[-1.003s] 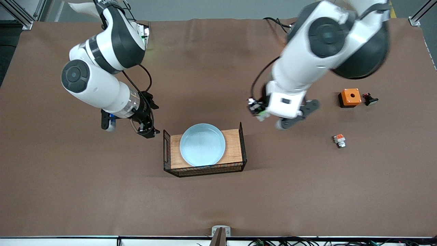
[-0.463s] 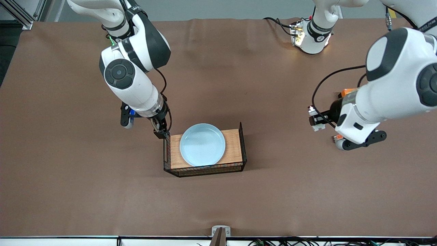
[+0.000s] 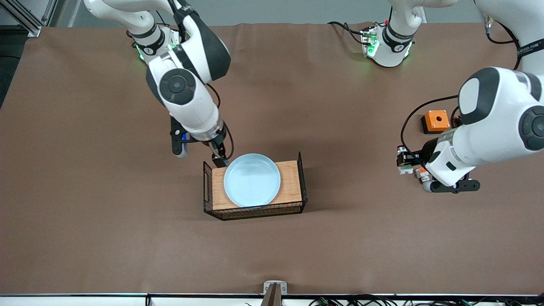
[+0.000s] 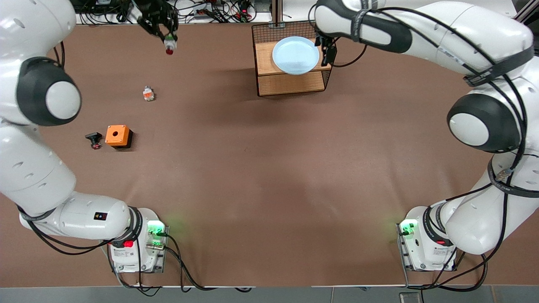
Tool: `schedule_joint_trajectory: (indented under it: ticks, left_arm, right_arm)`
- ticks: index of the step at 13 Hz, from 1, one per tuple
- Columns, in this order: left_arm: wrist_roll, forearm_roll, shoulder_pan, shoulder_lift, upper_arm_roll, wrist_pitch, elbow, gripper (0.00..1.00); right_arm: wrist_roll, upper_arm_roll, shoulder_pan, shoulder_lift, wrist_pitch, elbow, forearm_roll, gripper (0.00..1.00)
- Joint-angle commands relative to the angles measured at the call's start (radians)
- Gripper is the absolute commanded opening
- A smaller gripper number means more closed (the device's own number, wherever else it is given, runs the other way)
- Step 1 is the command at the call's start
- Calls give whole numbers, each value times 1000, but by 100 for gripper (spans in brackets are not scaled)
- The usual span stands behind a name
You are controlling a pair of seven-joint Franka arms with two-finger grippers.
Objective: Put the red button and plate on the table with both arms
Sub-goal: 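Carry the button beside the white switch while the right gripper reaches the plate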
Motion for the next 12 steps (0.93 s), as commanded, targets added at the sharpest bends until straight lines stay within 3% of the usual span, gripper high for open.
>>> schedule_joint_trajectory:
  ticks: [1,6,12]
  left_arm:
    - [103,-9,18,-118,1,167,-257,0]
    - [204,-20,70,-80,-2,321,-354,0]
    - [247,-50,95,32,-5,427,-355,0]
  right_arm:
    - [5,-7,23,72,-8,77,-19,100]
    - [13,-9,37,132,-7,117,-29,100]
    - [13,-7,41,182,18,129,-52,100]
